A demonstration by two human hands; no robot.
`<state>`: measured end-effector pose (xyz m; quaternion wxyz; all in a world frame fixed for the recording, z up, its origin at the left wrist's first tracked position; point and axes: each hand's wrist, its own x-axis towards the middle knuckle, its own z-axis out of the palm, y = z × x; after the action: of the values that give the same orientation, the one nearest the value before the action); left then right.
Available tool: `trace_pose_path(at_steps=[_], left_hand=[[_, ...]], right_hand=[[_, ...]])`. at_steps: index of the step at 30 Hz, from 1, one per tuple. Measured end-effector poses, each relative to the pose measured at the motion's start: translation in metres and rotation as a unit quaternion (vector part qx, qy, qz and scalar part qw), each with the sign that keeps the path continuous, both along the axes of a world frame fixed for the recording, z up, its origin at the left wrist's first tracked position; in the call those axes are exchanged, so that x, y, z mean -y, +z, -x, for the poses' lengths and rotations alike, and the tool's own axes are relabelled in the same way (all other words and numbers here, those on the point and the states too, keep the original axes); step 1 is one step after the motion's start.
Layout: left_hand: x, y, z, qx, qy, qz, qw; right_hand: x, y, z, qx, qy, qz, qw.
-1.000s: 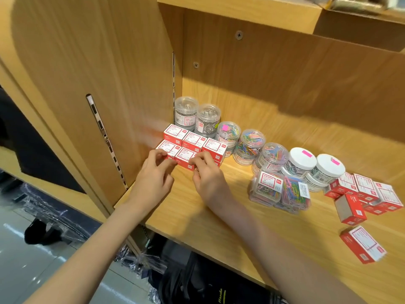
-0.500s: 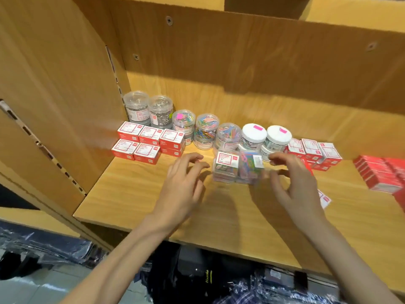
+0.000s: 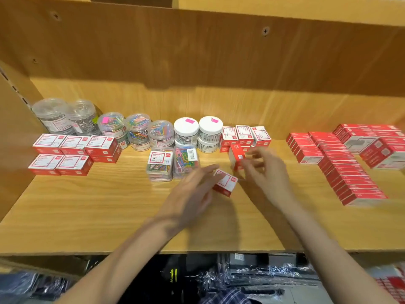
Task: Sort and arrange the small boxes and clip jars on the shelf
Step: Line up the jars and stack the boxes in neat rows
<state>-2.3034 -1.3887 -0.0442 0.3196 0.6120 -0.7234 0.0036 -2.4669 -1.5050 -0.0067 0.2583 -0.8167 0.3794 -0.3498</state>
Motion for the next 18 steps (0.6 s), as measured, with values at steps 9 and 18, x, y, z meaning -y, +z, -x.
trace_pose_path(at_steps=[9, 18], left_hand=[[0.013, -0.009, 0.002, 0.001, 0.000, -0.039, 0.999], [0.002, -0.007, -0.001, -0.065, -0.009, -0.040, 0.997]], right_hand=[[0.038, -0.001, -0.005, -0.015, 0.062, -0.271, 0.961], [0.013, -0.004, 0.028, -0.138, 0.137, 0.044, 0.980]])
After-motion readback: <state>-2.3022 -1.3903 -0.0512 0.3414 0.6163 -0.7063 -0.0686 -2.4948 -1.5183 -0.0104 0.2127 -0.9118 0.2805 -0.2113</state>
